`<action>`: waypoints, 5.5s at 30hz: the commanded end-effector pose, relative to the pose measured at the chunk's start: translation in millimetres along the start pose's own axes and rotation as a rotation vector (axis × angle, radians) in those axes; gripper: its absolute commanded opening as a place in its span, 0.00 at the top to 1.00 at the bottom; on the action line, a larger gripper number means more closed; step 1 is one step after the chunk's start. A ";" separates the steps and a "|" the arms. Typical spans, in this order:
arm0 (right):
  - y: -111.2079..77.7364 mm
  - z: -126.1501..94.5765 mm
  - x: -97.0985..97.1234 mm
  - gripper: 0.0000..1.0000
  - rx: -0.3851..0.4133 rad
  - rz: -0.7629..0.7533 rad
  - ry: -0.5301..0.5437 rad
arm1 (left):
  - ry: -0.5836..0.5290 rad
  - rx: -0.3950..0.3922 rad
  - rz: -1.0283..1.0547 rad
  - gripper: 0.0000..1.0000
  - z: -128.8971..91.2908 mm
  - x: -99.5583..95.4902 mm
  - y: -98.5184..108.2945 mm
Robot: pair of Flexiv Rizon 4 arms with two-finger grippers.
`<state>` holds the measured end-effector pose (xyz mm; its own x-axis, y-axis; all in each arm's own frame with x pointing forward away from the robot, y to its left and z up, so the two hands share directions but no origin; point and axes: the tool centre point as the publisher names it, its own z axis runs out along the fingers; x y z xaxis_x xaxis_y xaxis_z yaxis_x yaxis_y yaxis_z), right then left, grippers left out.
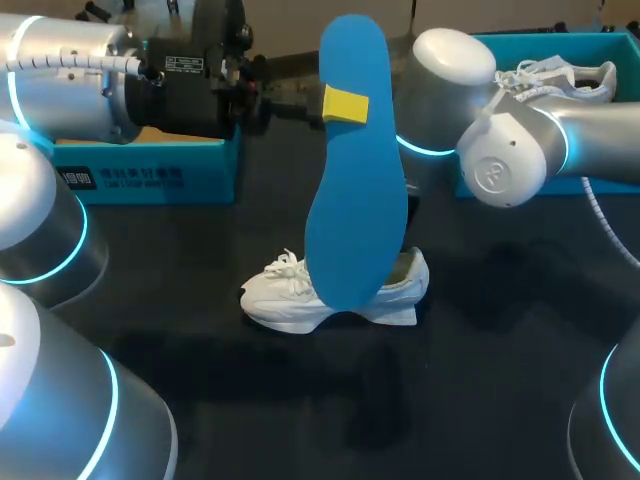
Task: Take the shoe out of the shoebox, open the shoe tongue, remove and reinsert the insole, then place the shoe into the shoebox
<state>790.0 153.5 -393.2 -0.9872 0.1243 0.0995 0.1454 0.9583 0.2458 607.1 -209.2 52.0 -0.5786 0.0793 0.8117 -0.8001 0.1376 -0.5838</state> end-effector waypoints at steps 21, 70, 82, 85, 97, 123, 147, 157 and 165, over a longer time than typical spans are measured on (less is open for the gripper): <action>7.0 -20.5 29.2 1.00 -0.040 0.195 0.042 | 0.001 0.000 -0.001 1.00 1.6 -0.8 -0.6; 12.9 -38.0 41.1 1.00 -0.376 0.846 -0.149 | 0.001 0.000 -0.001 1.00 1.6 -0.8 -0.6; 3.5 -38.8 37.4 1.00 -0.430 1.241 -0.137 | 0.001 0.000 -0.001 1.00 1.6 -0.8 -0.6; 8.4 -38.1 34.2 1.00 -0.410 1.314 -0.147 | 0.001 0.000 -0.001 1.00 1.6 -0.8 -0.6; 11.1 -28.7 29.9 1.00 -0.406 1.408 -0.182 | 0.001 0.000 -0.001 1.00 1.6 -0.8 -0.6; 0.4 -11.9 57.9 1.00 -0.342 1.339 -0.165 | 0.001 0.000 -0.001 1.00 1.6 -0.8 -0.6; 2.1 -47.4 68.2 0.00 -0.398 1.241 -0.001 | 0.001 0.000 -0.001 1.00 1.6 -0.8 -0.6; 7.9 -62.5 64.6 0.00 -0.497 1.184 -0.013 | 0.001 0.000 -0.001 1.00 1.6 -0.8 -0.6; 9.8 -82.0 63.3 0.00 -0.576 1.155 0.051 | 0.001 0.000 -0.001 1.00 1.6 -0.8 -0.6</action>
<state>737.0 159.5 -309.2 -0.2529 0.8111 0.5273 0.9285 0.0503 0.3679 607.0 -209.2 52.0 -0.5786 0.0793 0.8117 -0.8002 0.1376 -0.5838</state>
